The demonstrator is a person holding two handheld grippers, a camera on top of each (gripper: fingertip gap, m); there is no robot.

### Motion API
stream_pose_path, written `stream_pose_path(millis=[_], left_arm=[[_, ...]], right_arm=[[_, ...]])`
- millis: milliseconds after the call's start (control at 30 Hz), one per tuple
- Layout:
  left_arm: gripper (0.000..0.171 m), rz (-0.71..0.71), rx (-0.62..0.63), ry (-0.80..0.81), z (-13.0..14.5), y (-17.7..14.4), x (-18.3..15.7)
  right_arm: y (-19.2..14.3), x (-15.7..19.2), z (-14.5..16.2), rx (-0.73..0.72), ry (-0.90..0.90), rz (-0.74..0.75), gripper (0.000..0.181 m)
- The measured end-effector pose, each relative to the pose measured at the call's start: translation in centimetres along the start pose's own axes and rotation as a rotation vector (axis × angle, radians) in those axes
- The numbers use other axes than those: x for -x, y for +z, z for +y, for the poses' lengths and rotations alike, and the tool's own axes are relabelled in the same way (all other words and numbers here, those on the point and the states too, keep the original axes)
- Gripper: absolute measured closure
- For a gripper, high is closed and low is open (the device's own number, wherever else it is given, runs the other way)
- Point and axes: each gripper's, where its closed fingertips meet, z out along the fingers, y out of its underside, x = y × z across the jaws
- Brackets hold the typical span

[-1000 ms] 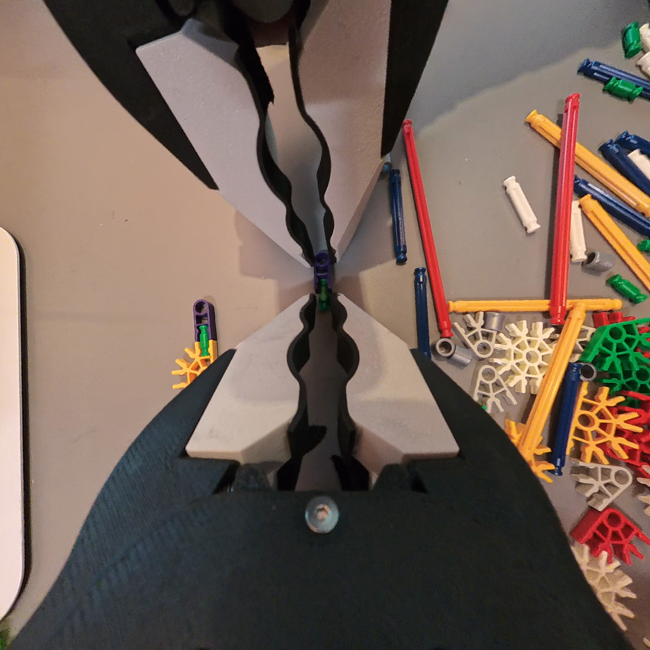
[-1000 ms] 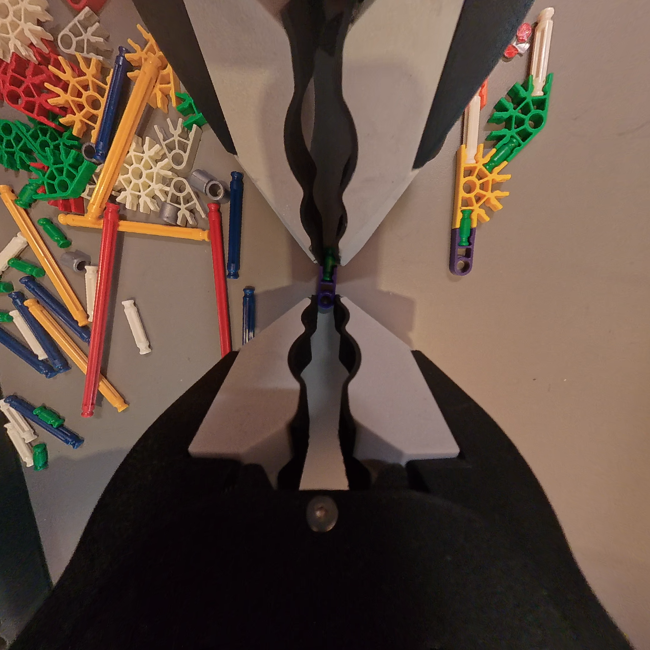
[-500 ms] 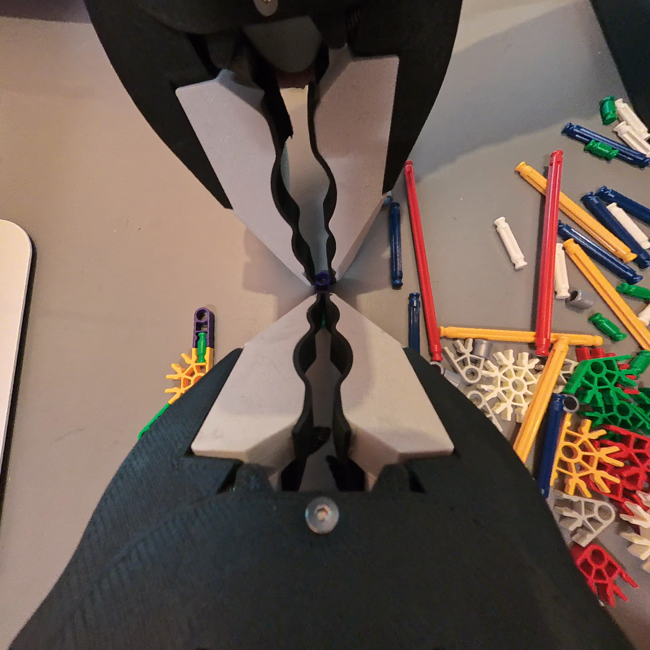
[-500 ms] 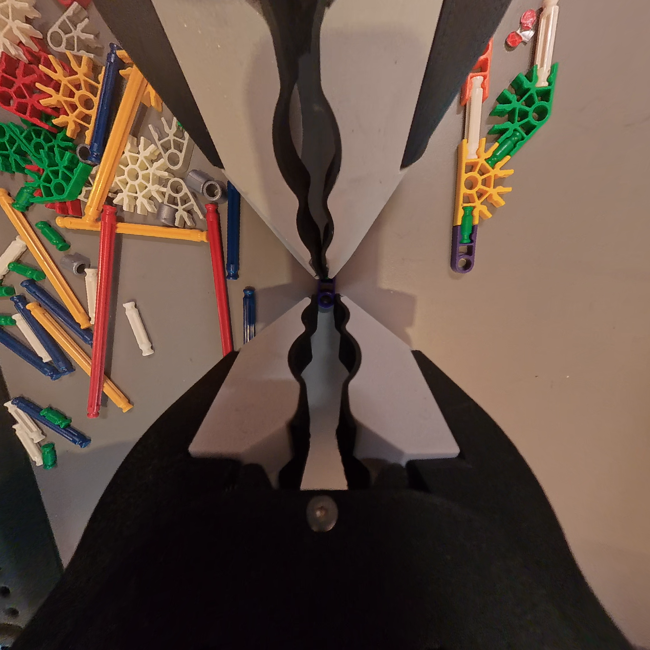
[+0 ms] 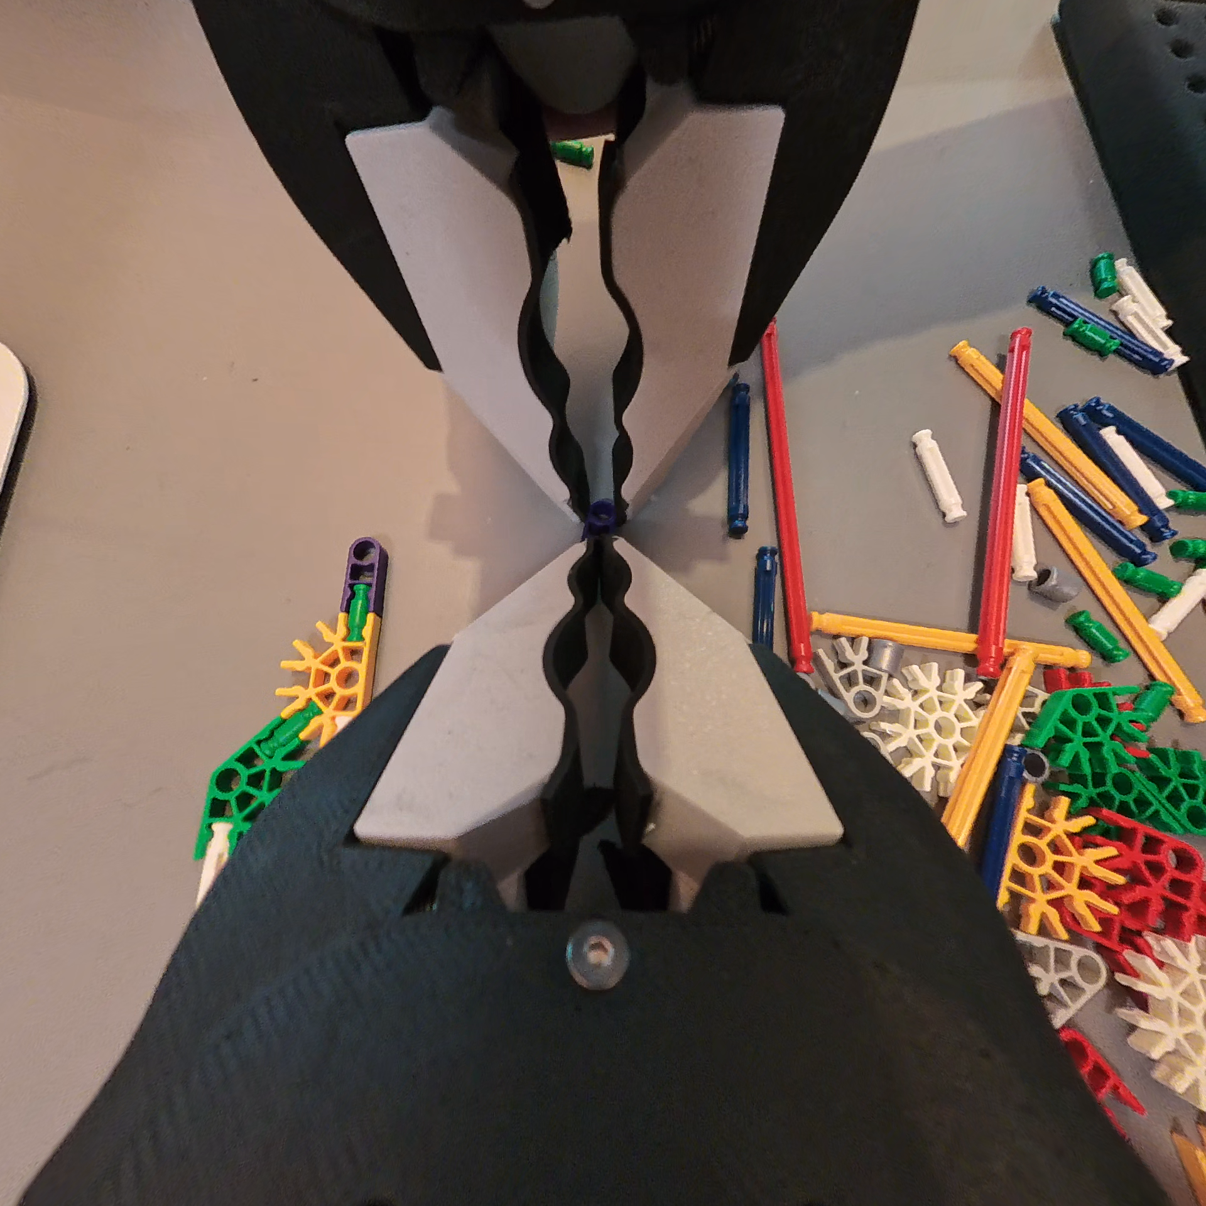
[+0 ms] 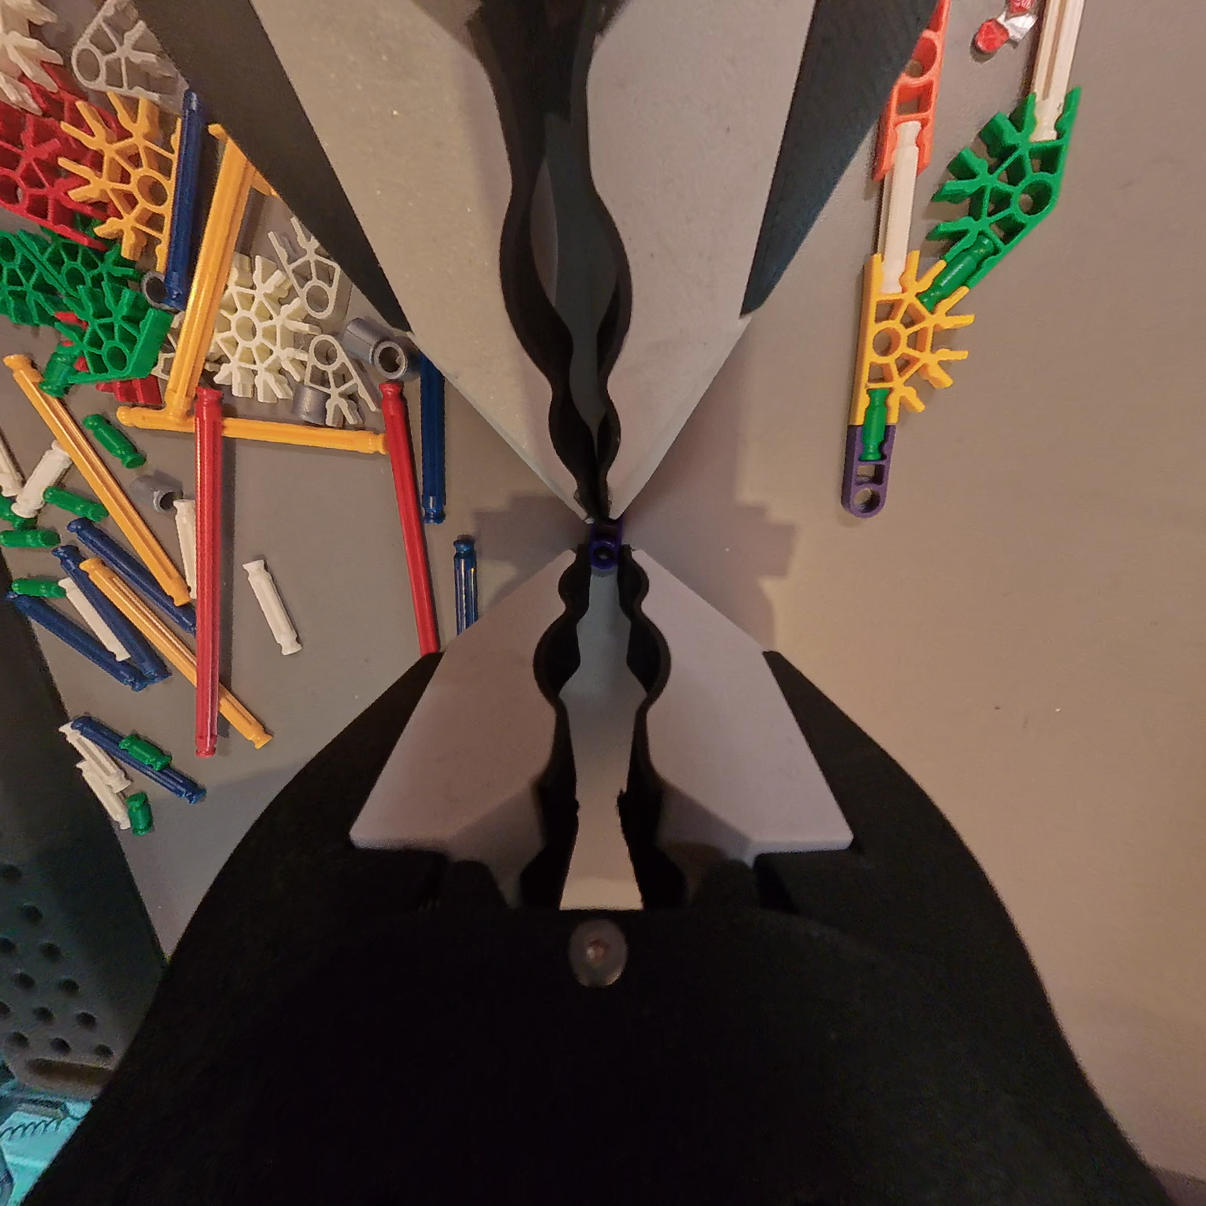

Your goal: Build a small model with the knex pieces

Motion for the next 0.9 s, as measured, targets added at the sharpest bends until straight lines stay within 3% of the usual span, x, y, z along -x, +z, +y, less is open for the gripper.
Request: stream_pose_path(millis=[267,467,900], left_arm=[[0.171,-0.032,0.01,-0.006,0.1,0.1,-0.1],[0.171,-0.047,0.019,0.012,0.3,0.1,-0.2],[0.171,0.025,0.004,-0.091,0.1,-0.1,0.2]], right_arm=[[0.0,0.0,-0.1,-0.012,0.016,0.005,0.174],[-0.1,0.1,-0.2,-0.116,0.092,0.02,0.173],[-0.5,-0.6,-1.5,-0.235,0.096,0.1,0.181]])
